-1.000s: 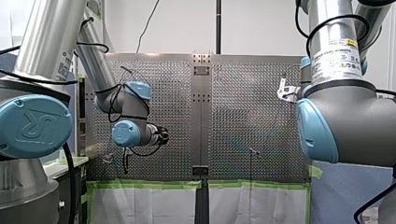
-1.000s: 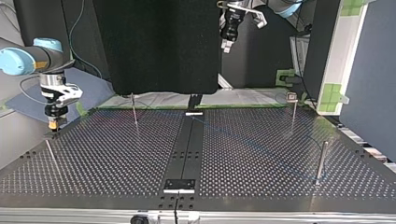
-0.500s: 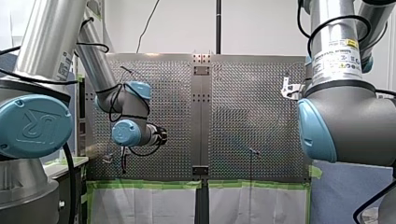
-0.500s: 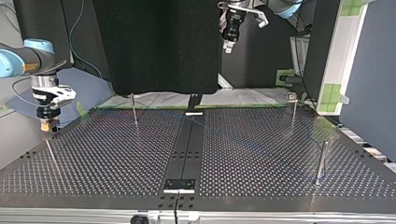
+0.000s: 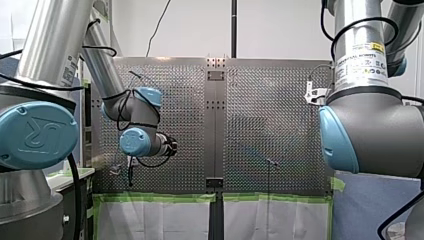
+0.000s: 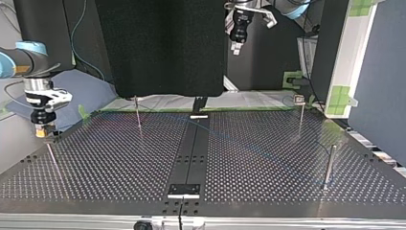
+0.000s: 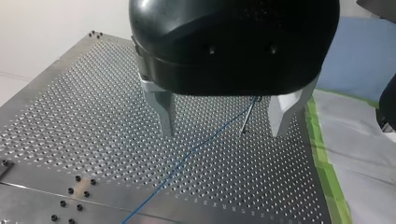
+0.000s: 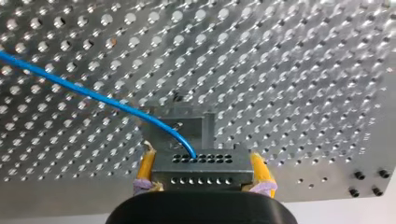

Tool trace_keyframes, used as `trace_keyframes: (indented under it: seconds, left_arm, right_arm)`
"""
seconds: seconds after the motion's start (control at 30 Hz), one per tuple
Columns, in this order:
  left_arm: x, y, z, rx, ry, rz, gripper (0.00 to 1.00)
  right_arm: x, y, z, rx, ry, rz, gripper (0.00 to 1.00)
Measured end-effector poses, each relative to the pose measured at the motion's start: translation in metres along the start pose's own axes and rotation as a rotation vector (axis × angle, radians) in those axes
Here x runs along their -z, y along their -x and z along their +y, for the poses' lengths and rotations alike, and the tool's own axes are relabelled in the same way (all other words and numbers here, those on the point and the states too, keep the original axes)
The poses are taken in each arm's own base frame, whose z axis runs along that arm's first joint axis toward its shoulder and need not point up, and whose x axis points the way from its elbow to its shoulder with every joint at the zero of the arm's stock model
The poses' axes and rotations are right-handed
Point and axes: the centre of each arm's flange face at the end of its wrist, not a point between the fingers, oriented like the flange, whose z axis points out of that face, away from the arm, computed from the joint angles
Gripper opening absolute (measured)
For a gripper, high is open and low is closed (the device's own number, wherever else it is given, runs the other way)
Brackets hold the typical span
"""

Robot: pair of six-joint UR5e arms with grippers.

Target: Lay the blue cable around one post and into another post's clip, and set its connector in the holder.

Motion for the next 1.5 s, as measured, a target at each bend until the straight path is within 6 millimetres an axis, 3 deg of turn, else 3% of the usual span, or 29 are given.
trace_keyframes:
  seconds: [0.37,0.67,1.5]
  left_arm:
    - [0.002,-0.001,0.003,-0.021,0.025,0.014,1.00]
    - [0.002,-0.001,0.004,-0.022,0.031,0.014,1.00]
    - [0.000,-0.001,0.007,-0.028,0.044,0.014,1.00]
  right_arm:
    - [-0.002,0.000,0.011,-0.022,-0.034,0.022,0.00]
    - [-0.008,0.025,0.022,-0.027,-0.029,-0.009,0.00]
    - [-0.017,0.014,0.019,-0.015,-0.103,0.008,0.00]
